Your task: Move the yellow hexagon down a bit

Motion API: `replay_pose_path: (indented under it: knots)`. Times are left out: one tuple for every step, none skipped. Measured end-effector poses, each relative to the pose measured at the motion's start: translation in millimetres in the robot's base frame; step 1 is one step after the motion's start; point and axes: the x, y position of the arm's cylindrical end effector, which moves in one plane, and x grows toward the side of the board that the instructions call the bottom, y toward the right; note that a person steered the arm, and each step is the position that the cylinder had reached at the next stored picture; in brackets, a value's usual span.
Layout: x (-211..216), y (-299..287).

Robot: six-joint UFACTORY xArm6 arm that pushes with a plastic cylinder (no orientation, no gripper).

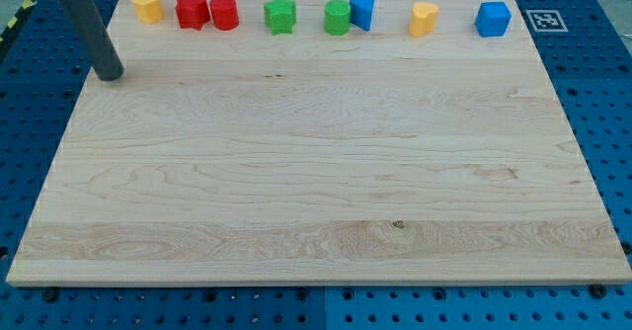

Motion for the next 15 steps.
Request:
replay_pose_path:
  knots:
    - [-28,-23]
    - [-48,-37]
    - [-55,-37]
    - [-84,-37]
    - [-90,-37]
    - [-112,-37]
    - [-117,-37]
    - [-117,-37]
    - [-132,-37]
    - [-154,-37]
    - [-168,-36]
    - [-167,-35]
    - [-167,-34]
    - [-168,-32]
    - [-168,-32]
